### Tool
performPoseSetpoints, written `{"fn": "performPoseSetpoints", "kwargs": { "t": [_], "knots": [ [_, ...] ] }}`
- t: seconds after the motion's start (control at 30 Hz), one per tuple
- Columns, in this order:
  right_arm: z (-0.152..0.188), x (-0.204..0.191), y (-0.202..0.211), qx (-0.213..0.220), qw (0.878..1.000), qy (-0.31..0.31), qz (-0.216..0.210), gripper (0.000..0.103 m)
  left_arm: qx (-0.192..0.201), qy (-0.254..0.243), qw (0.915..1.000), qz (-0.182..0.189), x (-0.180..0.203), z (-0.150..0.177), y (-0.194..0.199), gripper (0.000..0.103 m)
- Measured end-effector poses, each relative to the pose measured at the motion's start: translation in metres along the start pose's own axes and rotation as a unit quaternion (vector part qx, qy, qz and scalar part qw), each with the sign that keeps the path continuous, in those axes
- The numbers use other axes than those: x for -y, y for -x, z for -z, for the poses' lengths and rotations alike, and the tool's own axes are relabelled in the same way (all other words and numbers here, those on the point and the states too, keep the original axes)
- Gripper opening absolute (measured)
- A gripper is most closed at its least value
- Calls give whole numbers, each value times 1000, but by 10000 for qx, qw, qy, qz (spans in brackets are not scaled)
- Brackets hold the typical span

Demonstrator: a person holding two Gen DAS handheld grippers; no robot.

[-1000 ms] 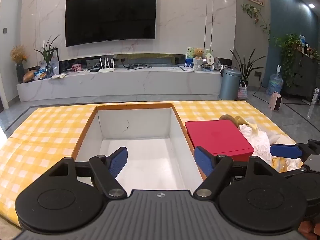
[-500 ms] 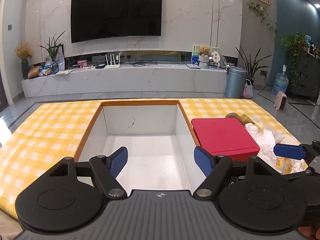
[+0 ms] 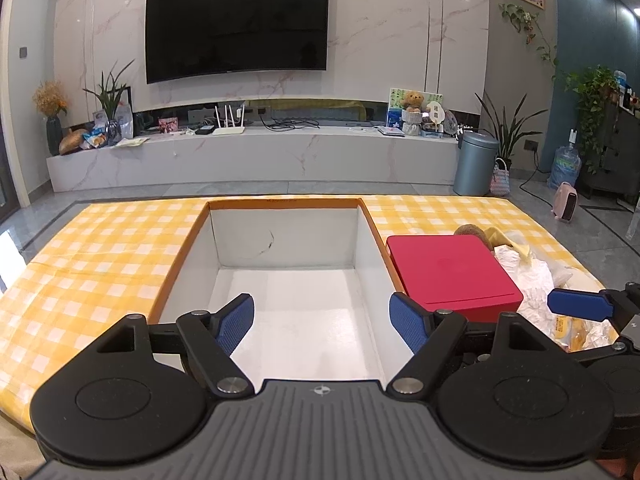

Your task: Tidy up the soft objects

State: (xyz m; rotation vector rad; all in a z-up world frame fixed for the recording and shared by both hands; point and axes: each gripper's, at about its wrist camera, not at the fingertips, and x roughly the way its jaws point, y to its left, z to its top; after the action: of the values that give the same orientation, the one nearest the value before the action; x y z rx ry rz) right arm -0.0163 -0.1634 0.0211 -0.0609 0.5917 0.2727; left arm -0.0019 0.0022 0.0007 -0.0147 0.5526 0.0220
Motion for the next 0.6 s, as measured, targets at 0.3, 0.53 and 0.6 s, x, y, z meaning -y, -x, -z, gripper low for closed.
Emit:
{"fn": "performPoseSetpoints", "kwargs": {
  "t": [0.3,0.53,0.6],
  "knots": [
    [1,0,-1,-37,10000,13,-37,99,-31,-56,10000,-51,-1,0,-3,91],
    [1,-1,-4,-128,9999,40,-2,99,-100,-104,9998,-103,0,2,-5,91],
    [2,-1,-5,-134,9999,41,-7,99,-106,-120,9998,-118,0,2,-6,91]
  ]
}}
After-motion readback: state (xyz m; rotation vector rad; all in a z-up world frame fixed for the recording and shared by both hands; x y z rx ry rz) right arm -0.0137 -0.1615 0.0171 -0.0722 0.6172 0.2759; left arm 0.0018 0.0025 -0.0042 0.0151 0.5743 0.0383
